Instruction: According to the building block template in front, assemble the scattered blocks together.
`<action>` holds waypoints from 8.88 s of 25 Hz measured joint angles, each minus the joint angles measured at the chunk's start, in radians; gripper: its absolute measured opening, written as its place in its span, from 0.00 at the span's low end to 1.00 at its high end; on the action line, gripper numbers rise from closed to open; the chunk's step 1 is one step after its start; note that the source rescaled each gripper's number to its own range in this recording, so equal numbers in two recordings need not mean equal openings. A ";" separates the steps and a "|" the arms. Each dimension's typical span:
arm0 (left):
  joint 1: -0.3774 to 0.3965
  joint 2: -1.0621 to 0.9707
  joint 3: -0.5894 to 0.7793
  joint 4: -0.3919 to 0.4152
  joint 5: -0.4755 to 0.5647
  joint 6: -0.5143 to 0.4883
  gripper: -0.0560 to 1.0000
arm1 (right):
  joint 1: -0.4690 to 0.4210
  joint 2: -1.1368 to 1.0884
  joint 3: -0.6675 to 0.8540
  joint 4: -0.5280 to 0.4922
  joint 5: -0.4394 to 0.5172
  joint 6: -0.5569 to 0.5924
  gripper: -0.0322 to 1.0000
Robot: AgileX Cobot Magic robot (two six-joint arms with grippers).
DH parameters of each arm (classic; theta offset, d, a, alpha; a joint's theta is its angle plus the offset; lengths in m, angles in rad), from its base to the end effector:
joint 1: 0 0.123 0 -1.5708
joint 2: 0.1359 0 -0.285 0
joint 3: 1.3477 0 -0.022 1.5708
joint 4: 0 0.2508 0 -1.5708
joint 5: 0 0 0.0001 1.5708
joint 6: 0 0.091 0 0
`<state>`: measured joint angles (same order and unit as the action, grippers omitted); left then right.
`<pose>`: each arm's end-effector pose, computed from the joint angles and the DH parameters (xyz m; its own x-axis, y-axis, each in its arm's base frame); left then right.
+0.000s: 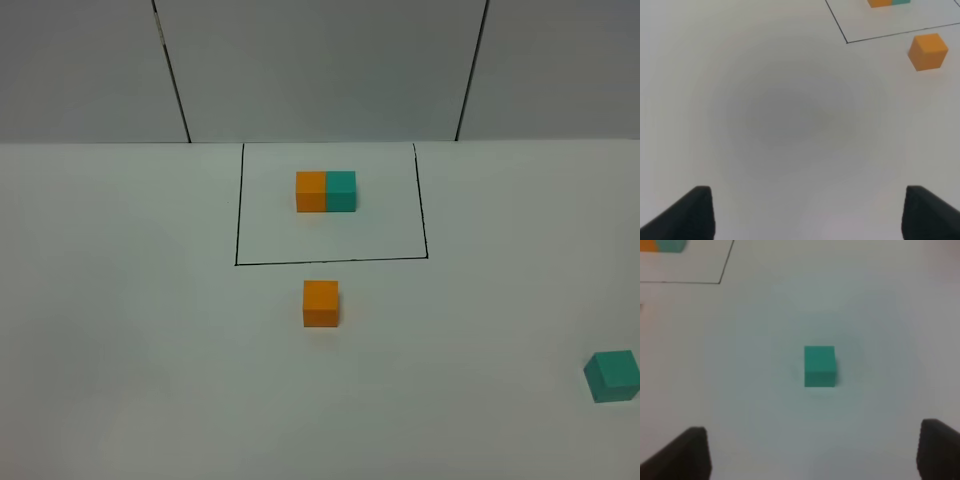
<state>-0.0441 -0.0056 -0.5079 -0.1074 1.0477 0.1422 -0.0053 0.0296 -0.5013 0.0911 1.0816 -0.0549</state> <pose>-0.0067 -0.0082 0.2809 -0.4166 0.1064 -0.9028 0.1651 0.9855 0.0399 -0.0015 0.0073 0.2764 -0.4969 -0.0093 -0.8677 -0.0703 0.9971 0.0296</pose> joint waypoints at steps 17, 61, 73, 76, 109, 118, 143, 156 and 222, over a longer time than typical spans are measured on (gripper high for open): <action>0.000 0.000 0.000 0.001 0.000 0.000 0.75 | 0.000 1.044 -0.265 0.084 -0.174 -0.055 0.75; 0.000 0.000 0.000 0.001 0.000 0.000 0.75 | 0.000 1.792 -0.390 -0.052 -0.429 -0.036 0.03; 0.000 0.000 0.000 0.001 0.000 -0.001 0.75 | 0.178 1.794 -0.695 -0.091 -0.177 -0.405 0.03; 0.000 0.000 0.000 0.001 0.000 -0.001 0.75 | 0.257 1.799 -0.780 -0.091 -0.167 -0.558 0.03; 0.000 0.000 0.000 0.001 0.000 0.000 0.75 | 0.546 2.320 -1.360 -0.116 0.061 -0.853 0.03; 0.000 0.000 0.000 0.001 0.000 0.000 0.75 | 0.547 2.325 -1.367 -0.064 0.032 -0.852 0.03; 0.000 0.000 0.000 0.001 0.000 0.000 0.75 | 0.563 2.346 -1.376 -0.047 -0.012 -0.870 0.03; 0.000 0.000 0.000 0.001 0.000 -0.002 0.75 | 0.563 2.351 -1.376 -0.039 -0.023 -0.872 0.03; 0.000 0.000 0.000 0.001 0.000 -0.002 0.75 | 0.319 2.068 -1.377 0.022 0.087 -0.455 1.00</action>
<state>-0.0441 -0.0056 -0.5079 -0.1065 1.0477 0.1405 0.3133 2.0979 -1.8783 0.1130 1.1682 -0.5104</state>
